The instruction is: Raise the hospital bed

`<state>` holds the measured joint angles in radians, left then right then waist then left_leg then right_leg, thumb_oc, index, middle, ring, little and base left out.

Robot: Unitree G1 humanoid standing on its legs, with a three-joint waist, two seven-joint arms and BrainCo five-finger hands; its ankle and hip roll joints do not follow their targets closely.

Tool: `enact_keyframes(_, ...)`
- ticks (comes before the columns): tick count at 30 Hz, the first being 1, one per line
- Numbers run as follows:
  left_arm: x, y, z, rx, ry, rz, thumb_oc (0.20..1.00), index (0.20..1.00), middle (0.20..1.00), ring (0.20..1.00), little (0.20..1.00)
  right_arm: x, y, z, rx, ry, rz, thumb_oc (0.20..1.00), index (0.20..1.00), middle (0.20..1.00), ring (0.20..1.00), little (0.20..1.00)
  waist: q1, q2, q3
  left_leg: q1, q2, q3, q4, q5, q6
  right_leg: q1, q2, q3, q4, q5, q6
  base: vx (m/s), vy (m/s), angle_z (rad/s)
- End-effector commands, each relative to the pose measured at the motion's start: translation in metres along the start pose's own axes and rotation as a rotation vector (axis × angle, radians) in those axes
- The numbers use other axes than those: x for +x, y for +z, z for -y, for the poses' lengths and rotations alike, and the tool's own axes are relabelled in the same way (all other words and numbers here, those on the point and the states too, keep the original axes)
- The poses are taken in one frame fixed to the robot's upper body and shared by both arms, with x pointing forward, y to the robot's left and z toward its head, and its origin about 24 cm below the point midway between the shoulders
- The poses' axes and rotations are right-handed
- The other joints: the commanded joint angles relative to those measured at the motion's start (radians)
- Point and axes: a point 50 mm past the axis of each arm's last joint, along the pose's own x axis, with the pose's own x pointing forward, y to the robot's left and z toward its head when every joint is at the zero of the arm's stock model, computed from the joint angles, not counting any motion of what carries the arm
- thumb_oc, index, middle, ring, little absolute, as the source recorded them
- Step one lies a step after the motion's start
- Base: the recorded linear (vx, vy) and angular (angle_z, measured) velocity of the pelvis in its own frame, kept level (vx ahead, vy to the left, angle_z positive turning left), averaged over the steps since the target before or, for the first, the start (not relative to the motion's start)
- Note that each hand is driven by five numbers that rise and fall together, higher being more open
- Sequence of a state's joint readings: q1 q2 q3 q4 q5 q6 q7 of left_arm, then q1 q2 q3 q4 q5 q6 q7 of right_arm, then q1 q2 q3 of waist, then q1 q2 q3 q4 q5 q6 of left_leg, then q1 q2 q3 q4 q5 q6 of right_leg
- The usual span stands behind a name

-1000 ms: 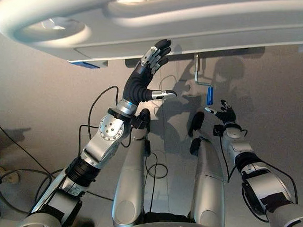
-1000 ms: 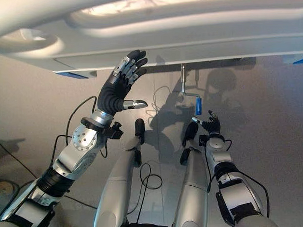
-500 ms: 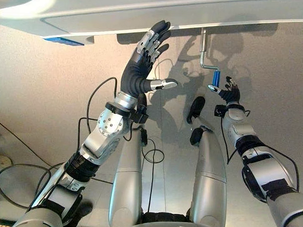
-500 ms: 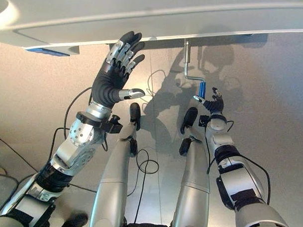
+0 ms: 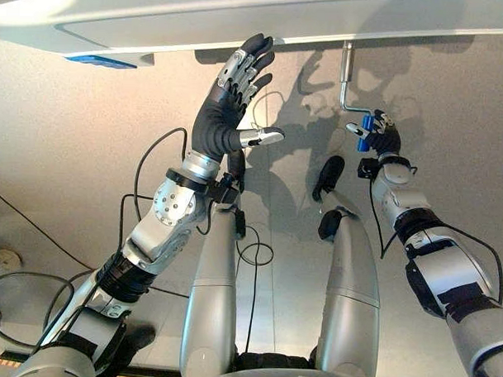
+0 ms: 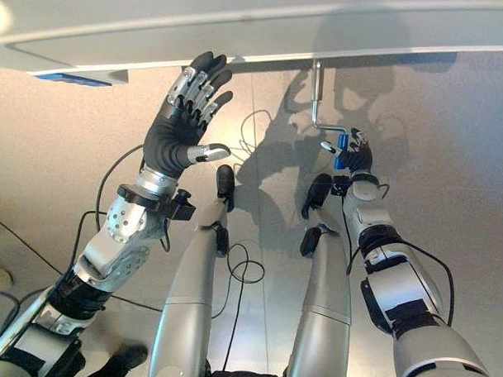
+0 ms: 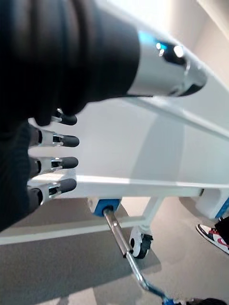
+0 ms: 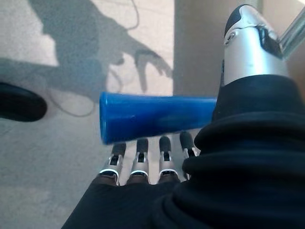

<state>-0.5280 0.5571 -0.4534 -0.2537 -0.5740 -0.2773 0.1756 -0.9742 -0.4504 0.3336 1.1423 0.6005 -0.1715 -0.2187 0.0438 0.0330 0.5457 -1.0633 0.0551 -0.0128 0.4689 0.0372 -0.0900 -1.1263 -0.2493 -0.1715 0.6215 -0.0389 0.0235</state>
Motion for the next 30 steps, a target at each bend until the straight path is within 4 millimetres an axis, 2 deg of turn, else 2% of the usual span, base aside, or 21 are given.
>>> enact_keyframes(1,-0.003,0.025,0.011,-0.062,-0.047,0.117,1.000,1.000,1.000,1.000,1.000,0.001,-0.001,0.013,-0.017,-0.012,-0.016,1.000,1.000,1.000,1.000,1.000,0.020,0.021,-0.026,-0.037,0.007,0.015,0.011,-0.037,0.008,0.022,-0.027,0.042,-0.028,0.042,0.117,0.04,0.006,0.03)
enact_keyframes(4,-0.004,0.023,0.011,-0.055,-0.059,0.096,1.000,1.000,1.000,1.000,1.000,0.004,0.005,0.011,-0.019,-0.010,-0.013,1.000,1.000,1.000,1.000,1.000,0.026,0.028,-0.026,-0.054,0.005,0.016,0.022,-0.033,0.014,0.004,-0.028,0.039,-0.014,0.043,0.113,0.05,0.004,0.02)
enact_keyframes(9,-0.005,0.023,0.011,-0.045,-0.053,0.095,1.000,1.000,1.000,1.000,1.000,0.003,0.004,0.003,-0.023,0.015,-0.017,1.000,1.000,1.000,1.000,1.000,0.027,0.031,-0.026,-0.050,0.002,0.016,0.031,-0.048,0.016,0.002,-0.030,0.043,0.003,0.028,0.116,0.02,0.004,0.01)
enact_keyframes(10,-0.005,0.023,0.011,-0.040,-0.052,0.094,1.000,1.000,1.000,1.000,1.000,0.004,0.005,0.001,-0.034,0.018,-0.022,0.432,0.432,0.432,0.432,0.432,0.027,0.032,-0.026,-0.053,0.002,0.016,0.035,-0.049,0.016,0.002,-0.031,0.043,0.004,0.027,0.116,0.00,0.000,0.00)
enact_keyframes(11,-0.005,0.023,0.011,-0.042,-0.052,0.093,1.000,1.000,1.000,1.000,1.000,0.004,0.005,0.002,-0.044,0.015,-0.028,0.200,0.200,0.200,0.200,0.200,0.028,0.033,-0.026,-0.055,0.001,0.016,0.038,-0.049,0.016,0.001,-0.031,0.043,0.007,0.025,0.115,0.00,0.000,0.00)
enact_keyframes(23,0.001,0.025,0.010,-0.031,-0.044,0.110,1.000,1.000,1.000,1.000,1.000,0.003,-0.007,-0.004,-0.136,0.020,-0.091,0.200,0.200,0.200,0.200,0.200,0.032,0.042,-0.026,-0.077,-0.006,0.019,0.055,-0.053,0.019,-0.016,-0.036,0.045,0.021,0.022,0.115,0.00,0.001,0.01)
enact_keyframes(27,0.003,0.029,0.012,-0.034,-0.049,0.131,1.000,1.000,1.000,1.000,1.000,0.003,-0.006,-0.008,-0.156,0.025,-0.094,0.200,0.200,0.200,0.200,0.200,0.035,0.044,-0.026,-0.093,-0.011,0.016,0.057,-0.042,0.021,-0.030,-0.035,0.044,0.021,0.033,0.112,0.00,0.000,0.00)
enact_keyframes(30,0.003,0.028,0.012,-0.038,-0.045,0.128,1.000,1.000,1.000,1.000,1.000,0.003,-0.006,-0.010,-0.168,0.024,-0.094,0.200,0.200,0.200,0.200,0.200,0.036,0.045,-0.026,-0.094,-0.012,0.016,0.069,-0.054,0.020,-0.029,-0.036,0.047,0.031,0.023,0.116,0.01,0.025,0.01)
